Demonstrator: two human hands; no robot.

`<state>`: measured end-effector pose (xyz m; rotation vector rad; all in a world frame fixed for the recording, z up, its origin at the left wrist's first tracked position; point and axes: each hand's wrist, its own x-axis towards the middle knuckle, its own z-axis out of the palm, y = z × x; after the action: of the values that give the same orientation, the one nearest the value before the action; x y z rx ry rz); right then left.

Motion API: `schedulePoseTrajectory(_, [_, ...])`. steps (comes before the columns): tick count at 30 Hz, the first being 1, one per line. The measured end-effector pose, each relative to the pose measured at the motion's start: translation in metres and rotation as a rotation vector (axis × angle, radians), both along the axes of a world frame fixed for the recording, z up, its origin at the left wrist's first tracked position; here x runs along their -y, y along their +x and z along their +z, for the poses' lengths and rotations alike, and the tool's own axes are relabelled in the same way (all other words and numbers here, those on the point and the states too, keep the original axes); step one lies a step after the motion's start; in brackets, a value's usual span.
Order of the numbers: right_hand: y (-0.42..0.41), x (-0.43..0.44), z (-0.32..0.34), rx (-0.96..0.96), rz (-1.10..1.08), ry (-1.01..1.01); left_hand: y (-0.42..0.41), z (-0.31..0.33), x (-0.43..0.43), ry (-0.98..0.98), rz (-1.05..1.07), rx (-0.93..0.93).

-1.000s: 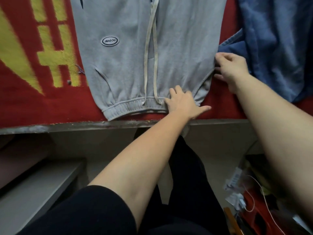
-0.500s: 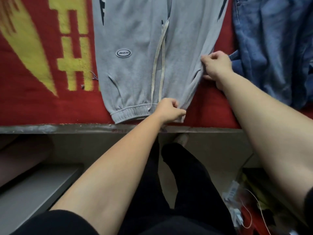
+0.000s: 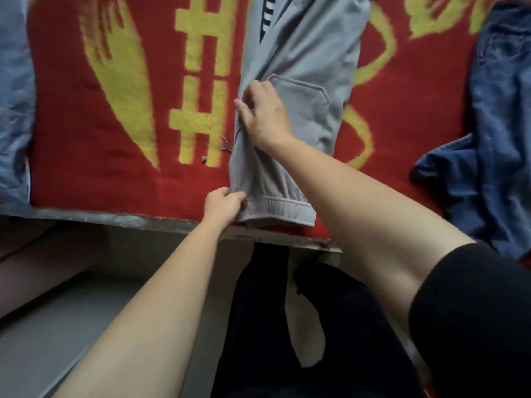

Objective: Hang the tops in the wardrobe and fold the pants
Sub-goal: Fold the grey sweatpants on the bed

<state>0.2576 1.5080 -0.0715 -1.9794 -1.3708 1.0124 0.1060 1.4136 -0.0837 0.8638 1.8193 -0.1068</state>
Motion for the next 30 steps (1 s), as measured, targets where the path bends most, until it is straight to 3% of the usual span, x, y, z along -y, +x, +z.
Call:
schedulePoseTrajectory(4, [-0.013,-0.004,-0.034,0.041,0.186,-0.23,-0.019,-0.029,-0.003,-0.085,-0.1,-0.013])
schedulePoseTrajectory(6, [-0.01,0.002,-0.033,-0.004,0.157,-0.256,-0.019,-0.031,-0.007,-0.119,-0.188,-0.015])
schedulePoseTrajectory(8, [0.001,0.014,-0.027,-0.031,-0.047,-0.202,-0.015,-0.027,-0.012,-0.126,-0.273,-0.021])
schedulePoseTrajectory(11, [0.029,0.047,-0.022,0.133,-0.418,-0.155,-0.006,-0.02,-0.015,-0.103,-0.256,-0.062])
schedulePoseTrajectory(14, [0.054,0.088,-0.027,0.183,-0.634,-0.398,0.002,-0.018,-0.015,-0.108,-0.213,-0.07])
schedulePoseTrajectory(18, [0.061,0.137,-0.046,-0.093,-0.411,-0.769,0.013,-0.022,-0.003,-0.097,-0.371,-0.092])
schedulePoseTrajectory(30, [0.058,0.212,-0.041,-0.048,-0.285,-0.68,0.01,-0.016,0.055,-0.031,-0.316,-0.027])
